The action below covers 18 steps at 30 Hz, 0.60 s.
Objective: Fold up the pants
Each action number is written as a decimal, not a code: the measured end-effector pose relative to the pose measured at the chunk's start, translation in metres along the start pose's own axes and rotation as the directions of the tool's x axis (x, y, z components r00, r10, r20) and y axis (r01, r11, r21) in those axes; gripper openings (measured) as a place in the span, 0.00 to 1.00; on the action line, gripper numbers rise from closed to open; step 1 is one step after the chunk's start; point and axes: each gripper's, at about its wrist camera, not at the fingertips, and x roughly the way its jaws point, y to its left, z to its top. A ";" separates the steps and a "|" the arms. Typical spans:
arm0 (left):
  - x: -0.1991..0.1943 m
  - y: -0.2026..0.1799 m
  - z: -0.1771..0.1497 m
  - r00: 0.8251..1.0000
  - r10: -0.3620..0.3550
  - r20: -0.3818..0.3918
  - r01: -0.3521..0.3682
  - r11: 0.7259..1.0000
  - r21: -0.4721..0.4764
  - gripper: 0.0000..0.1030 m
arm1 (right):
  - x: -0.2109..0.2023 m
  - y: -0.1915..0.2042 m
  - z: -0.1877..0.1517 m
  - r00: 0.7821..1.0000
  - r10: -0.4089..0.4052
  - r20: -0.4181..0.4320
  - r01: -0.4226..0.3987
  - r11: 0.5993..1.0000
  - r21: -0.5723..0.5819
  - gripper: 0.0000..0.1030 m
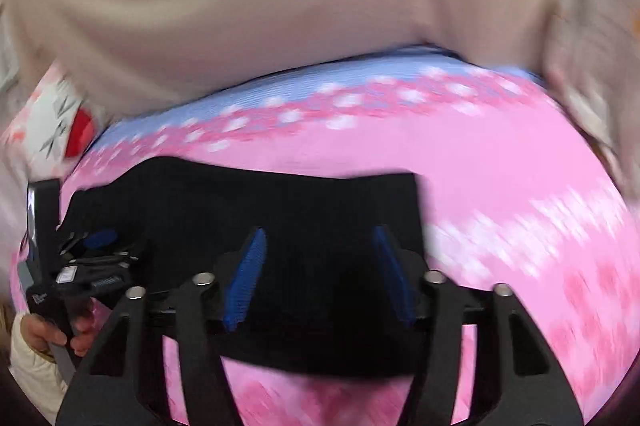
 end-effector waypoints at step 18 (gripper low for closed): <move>-0.043 0.102 -0.020 0.998 0.055 0.012 -0.052 0.983 -0.178 0.92 | 0.094 0.114 0.016 0.994 -0.042 -0.100 0.014 0.964 -0.264 0.47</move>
